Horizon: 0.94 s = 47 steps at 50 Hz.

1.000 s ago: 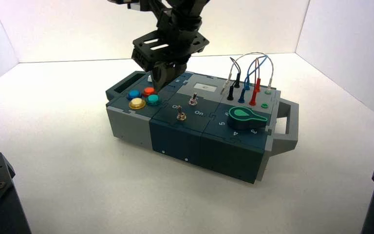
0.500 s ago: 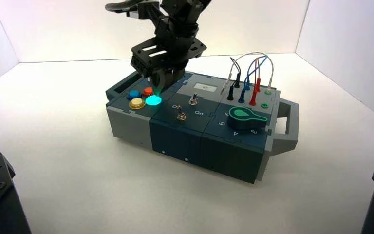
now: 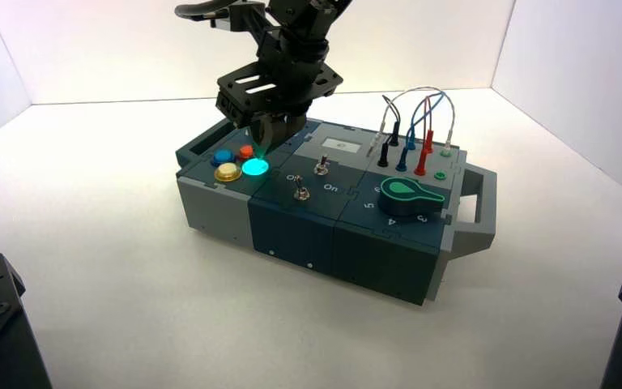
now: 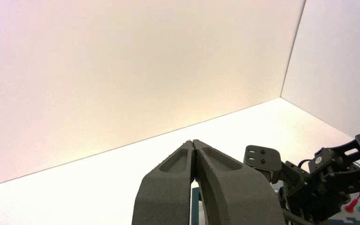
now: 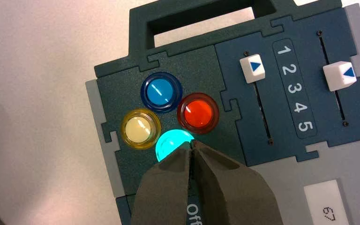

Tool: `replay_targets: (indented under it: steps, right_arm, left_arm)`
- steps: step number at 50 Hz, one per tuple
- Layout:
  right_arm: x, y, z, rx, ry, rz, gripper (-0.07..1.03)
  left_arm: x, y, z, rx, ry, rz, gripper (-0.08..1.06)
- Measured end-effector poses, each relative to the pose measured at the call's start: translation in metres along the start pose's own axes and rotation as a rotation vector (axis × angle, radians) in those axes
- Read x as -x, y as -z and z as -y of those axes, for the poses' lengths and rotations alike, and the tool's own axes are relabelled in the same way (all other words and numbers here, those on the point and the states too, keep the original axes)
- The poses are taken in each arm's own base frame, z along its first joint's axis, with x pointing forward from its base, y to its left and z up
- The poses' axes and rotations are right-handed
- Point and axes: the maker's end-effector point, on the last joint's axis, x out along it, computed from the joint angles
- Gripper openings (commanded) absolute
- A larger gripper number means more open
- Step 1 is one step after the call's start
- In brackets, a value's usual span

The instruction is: Push the green button with the right gripper.

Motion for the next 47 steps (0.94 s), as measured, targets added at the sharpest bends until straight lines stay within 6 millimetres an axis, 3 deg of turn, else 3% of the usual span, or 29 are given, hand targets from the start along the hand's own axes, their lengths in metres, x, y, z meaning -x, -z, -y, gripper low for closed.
replay_targets:
  steps: [15, 30, 47]
  right_arm:
    - [0.002, 0.000, 0.000, 0.002, 0.000, 0.001, -0.02]
    - [0.037, -0.028, -0.002, 0.023, 0.003, 0.103, -0.02]
    - [0.044, -0.034, -0.003, 0.025, 0.002, 0.125, -0.02]
  left_arm:
    - [0.000, 0.000, 0.000, -0.002, 0.000, 0.000, -0.03]
    - [-0.003, 0.003, 0.000, -0.013, -0.002, -0.016, -0.03]
    - [-0.004, 0.005, -0.001, -0.018, -0.003, -0.026, -0.03]
